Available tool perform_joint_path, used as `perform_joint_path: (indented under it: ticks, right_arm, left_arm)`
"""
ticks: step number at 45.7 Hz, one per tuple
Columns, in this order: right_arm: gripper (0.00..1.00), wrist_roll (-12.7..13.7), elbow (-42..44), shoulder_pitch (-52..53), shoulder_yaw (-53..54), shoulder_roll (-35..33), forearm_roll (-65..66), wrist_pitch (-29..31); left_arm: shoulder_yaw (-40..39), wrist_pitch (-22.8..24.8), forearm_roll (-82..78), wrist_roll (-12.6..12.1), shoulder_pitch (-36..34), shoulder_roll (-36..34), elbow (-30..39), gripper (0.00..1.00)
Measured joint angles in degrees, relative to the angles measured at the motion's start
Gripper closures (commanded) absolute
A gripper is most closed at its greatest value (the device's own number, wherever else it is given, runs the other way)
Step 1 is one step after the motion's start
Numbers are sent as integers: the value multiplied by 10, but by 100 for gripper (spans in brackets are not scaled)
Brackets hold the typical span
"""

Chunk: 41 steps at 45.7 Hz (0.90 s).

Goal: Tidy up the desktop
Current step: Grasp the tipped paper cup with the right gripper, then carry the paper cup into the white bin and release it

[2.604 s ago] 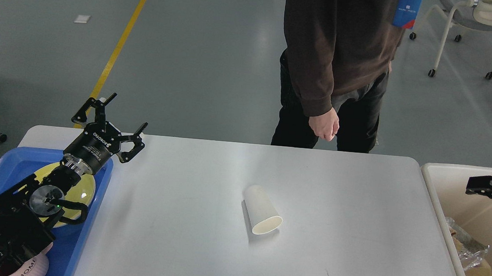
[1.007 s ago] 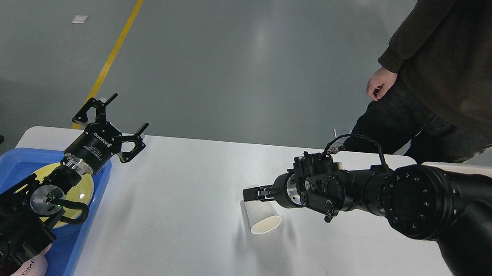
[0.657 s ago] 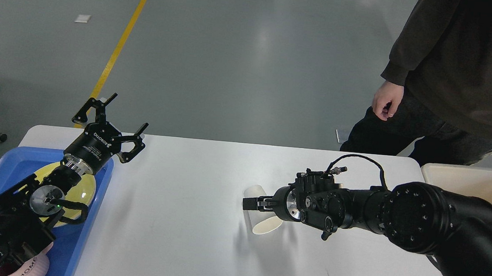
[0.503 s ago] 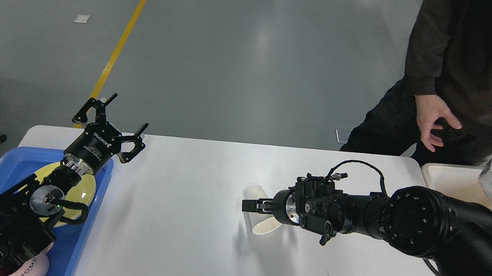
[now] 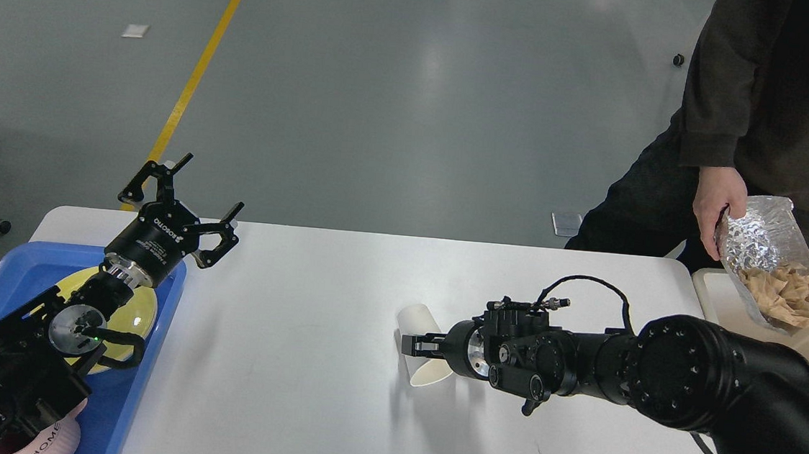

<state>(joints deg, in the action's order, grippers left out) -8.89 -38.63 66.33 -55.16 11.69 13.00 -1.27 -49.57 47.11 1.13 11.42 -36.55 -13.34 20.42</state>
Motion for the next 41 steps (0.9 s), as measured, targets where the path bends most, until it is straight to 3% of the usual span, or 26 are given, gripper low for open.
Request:
perform_joint_path:
  ticks: [9, 17, 24, 34, 41]
  right_arm:
    - [100, 9, -63, 65, -13, -17, -4, 17]
    - [100, 11, -181, 205, -36, -116, -6, 67]
    - [100, 8, -284, 398, -90, -240, -1, 190]
    - [100, 1, -311, 626, -174, -379, 75, 420]
    - [100, -1, -311, 693, -182, -490, 201, 475]
  left_arm:
    - [0, 0, 0, 0, 0, 0, 0, 0]
    - [0, 0, 0, 0, 0, 0, 0, 0]
    - [0, 0, 0, 0, 0, 0, 0, 0]
    - [0, 0, 0, 0, 0, 0, 0, 0]
    - [0, 0, 0, 0, 0, 0, 0, 0]
